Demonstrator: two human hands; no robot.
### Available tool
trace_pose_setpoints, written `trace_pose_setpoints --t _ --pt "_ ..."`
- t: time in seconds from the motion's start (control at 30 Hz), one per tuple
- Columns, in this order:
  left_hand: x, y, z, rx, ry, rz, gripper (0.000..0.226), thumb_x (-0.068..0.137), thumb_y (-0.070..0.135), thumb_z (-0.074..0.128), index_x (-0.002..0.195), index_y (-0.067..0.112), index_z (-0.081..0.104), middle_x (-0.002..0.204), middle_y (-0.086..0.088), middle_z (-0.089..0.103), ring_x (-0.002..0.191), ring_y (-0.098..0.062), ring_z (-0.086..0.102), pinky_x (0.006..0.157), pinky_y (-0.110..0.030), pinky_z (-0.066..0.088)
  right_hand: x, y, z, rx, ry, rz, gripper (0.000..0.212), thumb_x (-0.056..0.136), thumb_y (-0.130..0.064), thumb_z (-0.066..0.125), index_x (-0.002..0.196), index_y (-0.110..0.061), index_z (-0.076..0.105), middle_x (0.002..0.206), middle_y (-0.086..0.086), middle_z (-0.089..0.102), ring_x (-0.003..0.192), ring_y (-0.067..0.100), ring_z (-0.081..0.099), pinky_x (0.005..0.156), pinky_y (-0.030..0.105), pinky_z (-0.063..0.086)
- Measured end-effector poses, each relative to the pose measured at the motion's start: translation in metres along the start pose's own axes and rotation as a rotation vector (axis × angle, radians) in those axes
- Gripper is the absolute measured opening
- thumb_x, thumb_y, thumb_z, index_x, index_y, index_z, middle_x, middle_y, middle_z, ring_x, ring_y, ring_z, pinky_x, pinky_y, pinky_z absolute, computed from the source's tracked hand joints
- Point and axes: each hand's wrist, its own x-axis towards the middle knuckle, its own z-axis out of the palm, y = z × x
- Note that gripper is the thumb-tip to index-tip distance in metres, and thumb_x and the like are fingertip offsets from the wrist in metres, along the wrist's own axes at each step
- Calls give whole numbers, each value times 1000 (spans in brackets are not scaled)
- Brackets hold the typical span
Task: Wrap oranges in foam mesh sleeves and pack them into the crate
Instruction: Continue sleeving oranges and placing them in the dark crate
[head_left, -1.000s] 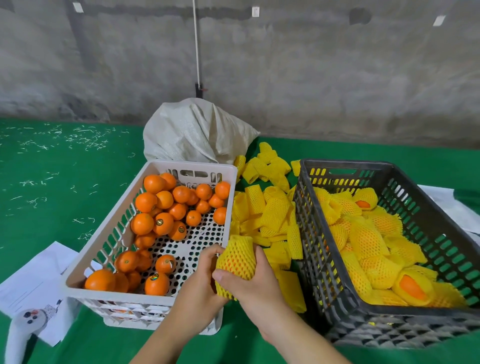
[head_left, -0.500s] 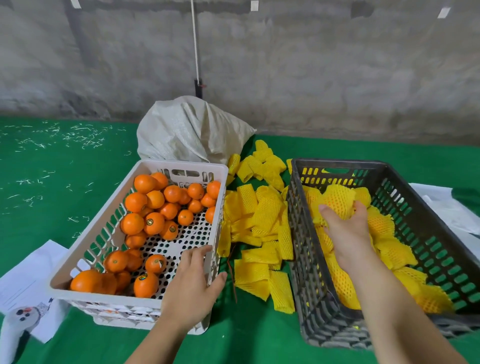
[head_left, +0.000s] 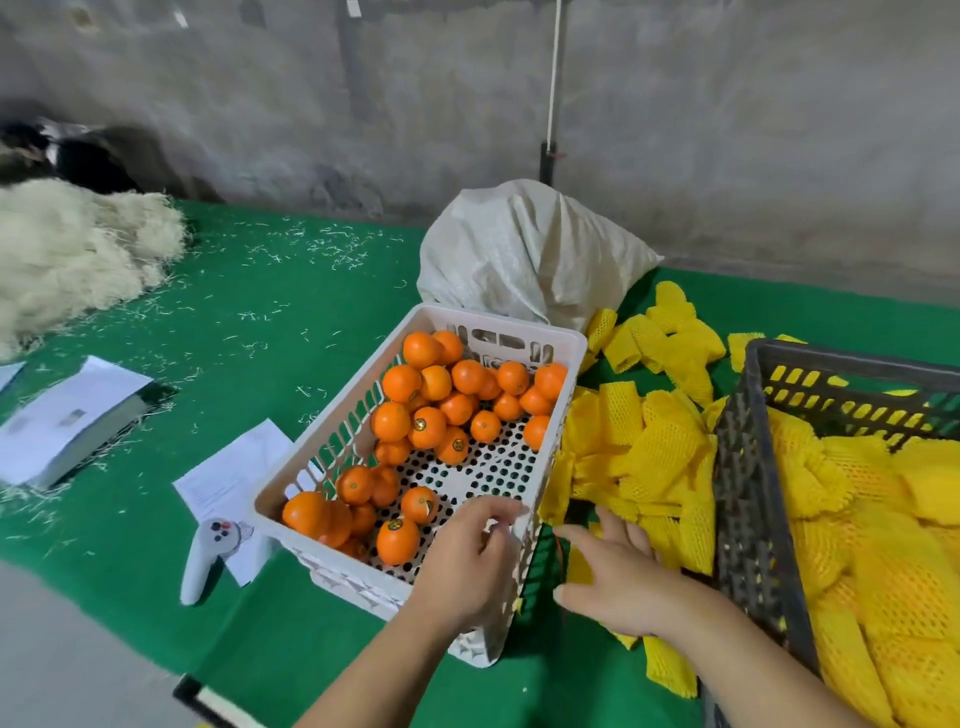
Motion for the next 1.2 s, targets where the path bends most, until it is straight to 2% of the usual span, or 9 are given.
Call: trace_pose_setpoints --t 0.13,0.27,0.37,0.6,0.7,0.87,0.93,1.07,1.2 --pt "44 -20 -17 267 -182 -82 35 108 22 48 142 26 57 138 7 63 123 -15 61 103 -35 54 40 -6 12 -160 -203 14 72 90 -54 53 156 -43 27 170 9 -17 155 35 -16 125 54 10" --pt "90 -53 -19 694 -378 -364 65 101 22 55 161 25 29 165 -17 27 148 -44 32 120 -56 35 66 8 17 -260 -344 99 63 90 -53 56 150 -43 41 169 16 -13 155 39 -13 125 52 11" --pt "108 -81 -14 822 -488 -491 85 95 13 63 166 24 16 169 -16 9 146 -50 31 113 -55 45 75 19 26 -430 -417 126 74 92 -50 53 159 -27 30 171 13 -6 155 43 -5 124 54 19" --pt "123 -101 3 1121 -525 -341 95 101 7 61 166 36 -2 169 -23 1 137 -46 47 100 -44 52 79 8 9 -335 -81 -2 36 100 -22 58 133 -9 55 149 10 42 126 31 55 99 37 47" --pt "121 -99 7 1141 -480 -286 75 101 13 62 161 26 19 156 -13 33 129 -41 53 93 -44 54 82 12 8 -396 72 -1 31 98 -6 58 127 -16 58 138 7 49 121 28 57 96 38 48" --pt "118 -73 7 942 -307 -313 53 97 34 63 142 14 42 146 -14 36 105 -32 63 70 -37 50 73 26 25 -492 -94 61 62 95 -31 67 151 -26 39 154 6 31 141 30 36 108 40 44" --pt "116 -62 -1 725 -155 -285 55 93 43 64 138 16 46 134 -9 38 91 -28 62 64 -35 53 66 29 37 -617 -209 87 67 94 -25 69 152 -25 36 158 7 25 143 33 32 110 44 41" --pt "89 -38 -17 139 89 -209 57 84 61 71 131 38 49 132 2 42 104 -14 56 83 -28 51 58 30 48 -621 -106 107 51 99 0 43 148 -16 46 150 9 45 137 30 46 107 41 44" --pt "47 -8 -9 -241 206 -63 52 83 63 74 128 42 59 131 10 50 113 -3 54 94 -28 51 42 37 59 -472 -52 139 50 101 -14 54 149 -19 40 151 8 40 131 29 53 100 40 48"
